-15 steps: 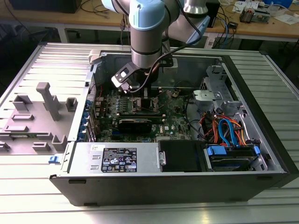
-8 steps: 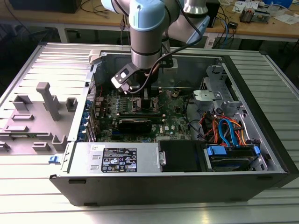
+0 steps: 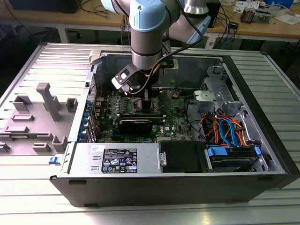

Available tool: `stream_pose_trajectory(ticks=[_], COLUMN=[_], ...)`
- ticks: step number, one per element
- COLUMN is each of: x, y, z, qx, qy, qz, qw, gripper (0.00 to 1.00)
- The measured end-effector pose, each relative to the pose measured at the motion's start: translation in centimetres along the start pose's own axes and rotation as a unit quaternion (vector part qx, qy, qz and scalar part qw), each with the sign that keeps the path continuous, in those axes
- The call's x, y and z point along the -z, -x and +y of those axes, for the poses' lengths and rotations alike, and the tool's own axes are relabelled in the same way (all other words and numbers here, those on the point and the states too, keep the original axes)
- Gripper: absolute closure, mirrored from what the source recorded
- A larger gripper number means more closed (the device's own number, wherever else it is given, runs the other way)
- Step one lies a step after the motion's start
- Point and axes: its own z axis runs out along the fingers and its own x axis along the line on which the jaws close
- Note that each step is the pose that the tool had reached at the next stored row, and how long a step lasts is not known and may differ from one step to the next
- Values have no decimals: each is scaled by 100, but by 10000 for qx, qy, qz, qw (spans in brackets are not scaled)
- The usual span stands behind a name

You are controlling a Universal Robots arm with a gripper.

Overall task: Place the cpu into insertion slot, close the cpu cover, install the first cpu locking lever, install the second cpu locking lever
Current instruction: 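Place the cpu into insertion slot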

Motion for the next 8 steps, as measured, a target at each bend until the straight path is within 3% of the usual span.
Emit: stream_pose_trajectory(ticks=[8], x=[-18], y=[1], z=[-1], qx=[-16], qy=[0], qz=[-2], qw=[10000], gripper=[45])
